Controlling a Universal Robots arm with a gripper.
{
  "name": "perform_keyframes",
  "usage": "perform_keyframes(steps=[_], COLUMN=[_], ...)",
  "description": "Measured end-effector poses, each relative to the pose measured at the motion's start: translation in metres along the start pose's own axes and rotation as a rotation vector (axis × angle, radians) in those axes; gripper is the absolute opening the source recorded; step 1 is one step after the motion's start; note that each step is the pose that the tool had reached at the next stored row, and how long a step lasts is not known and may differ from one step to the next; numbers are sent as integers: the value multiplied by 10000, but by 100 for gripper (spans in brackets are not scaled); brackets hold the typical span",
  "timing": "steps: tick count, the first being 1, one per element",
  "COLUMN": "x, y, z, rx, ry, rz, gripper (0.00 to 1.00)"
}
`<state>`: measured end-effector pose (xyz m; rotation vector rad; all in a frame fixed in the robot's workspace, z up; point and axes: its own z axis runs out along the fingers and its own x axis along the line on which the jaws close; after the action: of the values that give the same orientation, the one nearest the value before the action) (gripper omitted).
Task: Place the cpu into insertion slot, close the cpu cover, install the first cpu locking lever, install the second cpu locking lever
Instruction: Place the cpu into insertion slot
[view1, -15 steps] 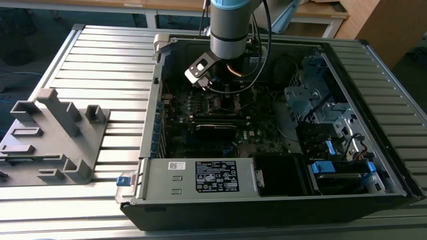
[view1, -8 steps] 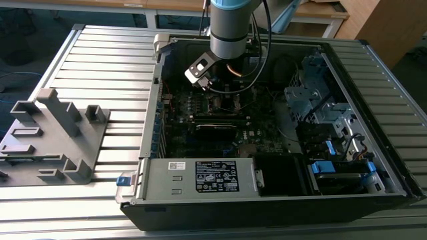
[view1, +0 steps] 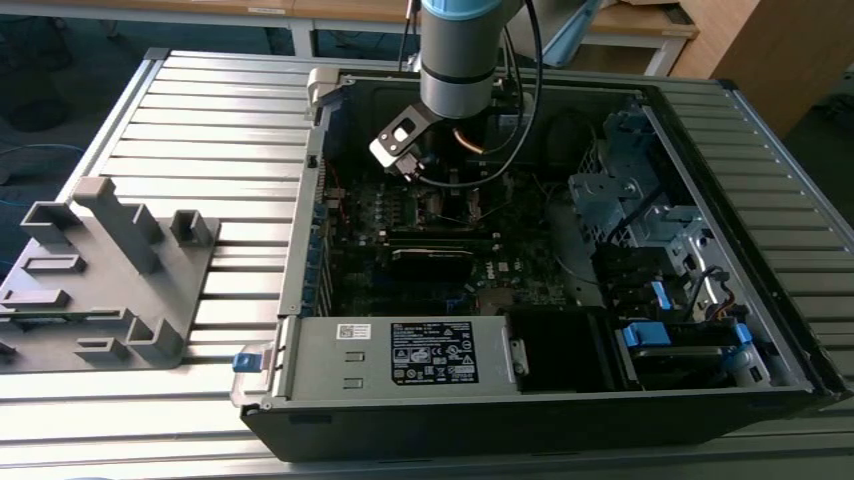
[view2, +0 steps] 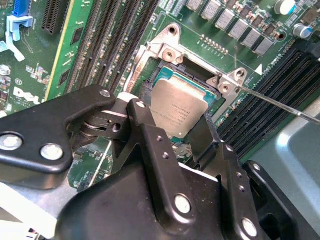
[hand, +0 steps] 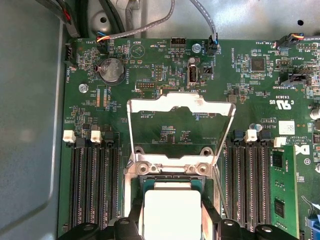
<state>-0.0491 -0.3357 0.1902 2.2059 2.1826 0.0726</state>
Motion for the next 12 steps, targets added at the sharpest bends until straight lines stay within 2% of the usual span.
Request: perform_keyframes(steps=[12], x=[2], y=[1], z=[6], rx=[-8], ry=[14], rz=[2], gripper=[55])
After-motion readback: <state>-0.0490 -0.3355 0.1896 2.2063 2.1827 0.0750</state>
